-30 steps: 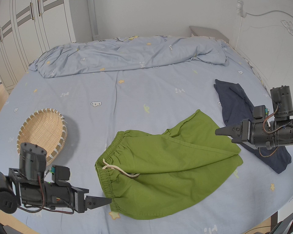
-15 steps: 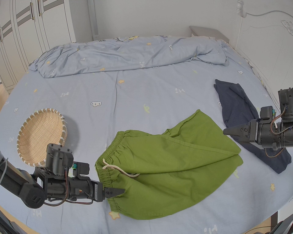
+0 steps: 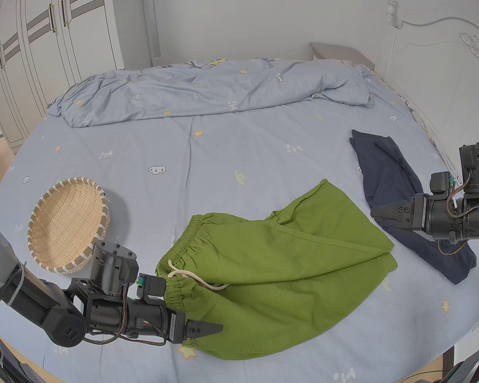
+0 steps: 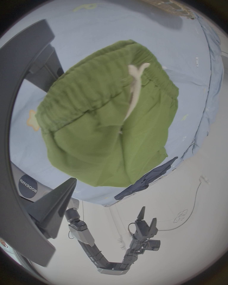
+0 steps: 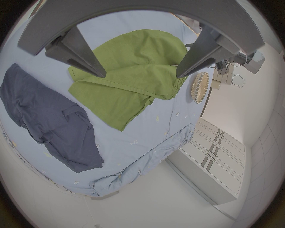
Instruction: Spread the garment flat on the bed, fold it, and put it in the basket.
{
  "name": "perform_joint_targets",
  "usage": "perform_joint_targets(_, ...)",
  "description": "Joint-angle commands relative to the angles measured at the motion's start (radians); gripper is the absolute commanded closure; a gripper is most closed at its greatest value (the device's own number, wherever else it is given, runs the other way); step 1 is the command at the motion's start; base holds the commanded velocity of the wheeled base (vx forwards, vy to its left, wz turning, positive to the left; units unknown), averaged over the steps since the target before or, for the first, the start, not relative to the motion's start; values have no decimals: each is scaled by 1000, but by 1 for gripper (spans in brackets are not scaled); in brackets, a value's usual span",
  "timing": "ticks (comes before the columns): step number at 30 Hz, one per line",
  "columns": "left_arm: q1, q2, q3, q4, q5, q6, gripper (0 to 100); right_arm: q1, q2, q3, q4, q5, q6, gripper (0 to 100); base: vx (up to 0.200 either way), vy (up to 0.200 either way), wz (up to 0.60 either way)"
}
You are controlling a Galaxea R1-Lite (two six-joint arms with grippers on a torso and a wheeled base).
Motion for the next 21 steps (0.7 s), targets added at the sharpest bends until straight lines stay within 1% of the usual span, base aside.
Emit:
perform_joint_targets(1,-39,-56,57,-1,-1,-3,0,1,3,2,0,1,0,0,0,0,0)
perform_joint_targets(4,-62,-100,95,-1,-1,-1,0,3,3,3,0,1,0,0,0,0,0)
perform_joint_targets(9,-63,-158,132,-1,-1,-6,0,4,5,7,0,1,0,0,0,0,0)
perform_joint_targets(15,-63,-175,144,-1,-11,-8,0,4,3,7,0,1,0,0,0,0,0)
perform_joint_targets(16,-62,-172,144,-1,-38,-9,0,3,3,7,0,1,0,0,0,0,0)
perform_joint_targets(18,-62,-171,147,-1,-64,-9,0,3,3,7,0,-1,0,0,0,0,0)
perform_joint_targets(19,-62,-171,147,-1,-64,-9,0,3,3,7,0,-1,0,0,0,0,0)
perform_joint_targets(20,-63,-168,153,-1,-96,-11,0,3,3,7,0,-1,0,0,0,0,0)
perform_joint_targets(21,-65,-165,153,-1,-104,-9,0,3,3,7,0,-1,0,0,0,0,0)
